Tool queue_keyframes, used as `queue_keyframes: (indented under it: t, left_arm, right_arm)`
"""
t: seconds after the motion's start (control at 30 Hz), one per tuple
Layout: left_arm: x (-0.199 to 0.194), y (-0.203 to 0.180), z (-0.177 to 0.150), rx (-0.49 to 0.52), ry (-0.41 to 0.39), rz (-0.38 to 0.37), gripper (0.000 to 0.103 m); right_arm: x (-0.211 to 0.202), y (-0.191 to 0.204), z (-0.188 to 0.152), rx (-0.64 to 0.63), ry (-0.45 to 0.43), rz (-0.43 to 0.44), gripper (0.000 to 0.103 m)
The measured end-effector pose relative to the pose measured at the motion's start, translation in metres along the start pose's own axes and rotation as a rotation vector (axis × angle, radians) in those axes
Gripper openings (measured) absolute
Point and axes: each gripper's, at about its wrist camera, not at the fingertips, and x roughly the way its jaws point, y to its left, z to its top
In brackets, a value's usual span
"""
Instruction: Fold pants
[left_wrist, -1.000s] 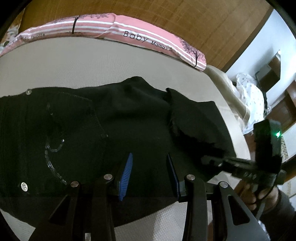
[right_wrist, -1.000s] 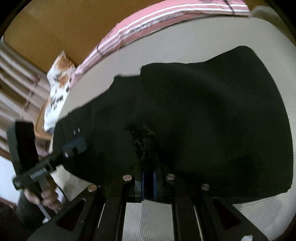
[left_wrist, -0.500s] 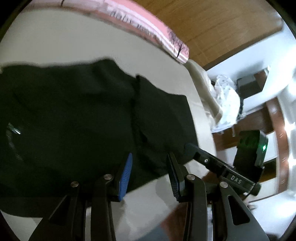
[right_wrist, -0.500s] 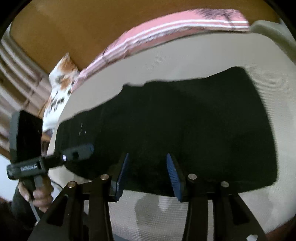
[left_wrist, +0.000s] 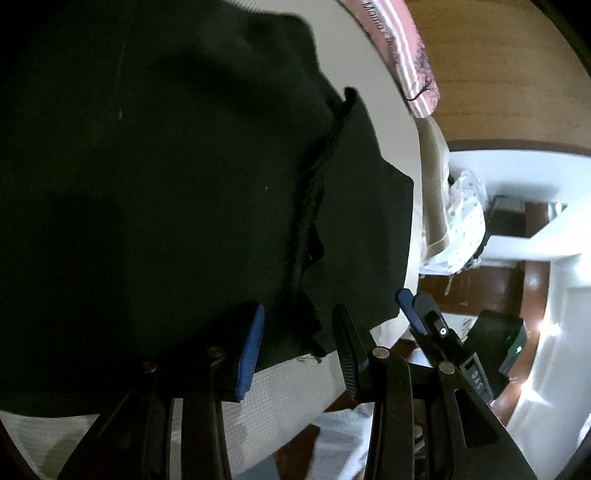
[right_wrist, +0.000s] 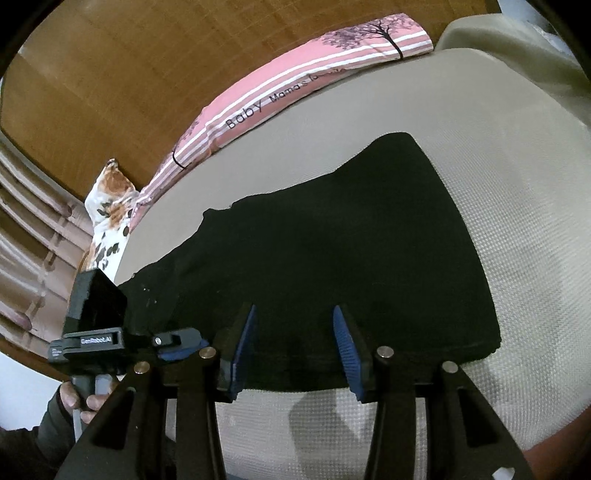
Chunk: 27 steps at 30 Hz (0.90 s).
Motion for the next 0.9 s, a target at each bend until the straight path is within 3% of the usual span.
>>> queue_keyframes:
  t: [0.4, 0.43, 0.47, 0.5, 0.9]
  left_arm:
    - [0.027, -0.027, 0.013, 0.023, 0.011, 0.006, 0.038]
    - [0.027, -0.027, 0.013, 0.023, 0.003, 0.015, 0.029]
    - [0.026, -0.028, 0.012, 0.034, -0.01, 0.039, 0.01]
    - [0.027, -0.03, 0.01, 0.056, -0.024, 0.084, 0.006]
    - [-0.02, -0.054, -0.012, 0.278, -0.196, 0.256, 0.005]
  right_arm:
    - [0.008, -0.02, 0.003, 0.047, -0.011, 0.013, 0.041]
    - [0.008, -0.022, 0.005, 0.049, -0.012, 0.009, 0.041]
    - [0.008, -0.024, 0.007, 0.049, -0.013, 0.001, 0.041]
    - [0.007, -0.025, 0.008, 0.05, -0.014, -0.006, 0.041]
    - [0.0, -0.033, 0.01, 0.06, -0.021, -0.037, 0.041]
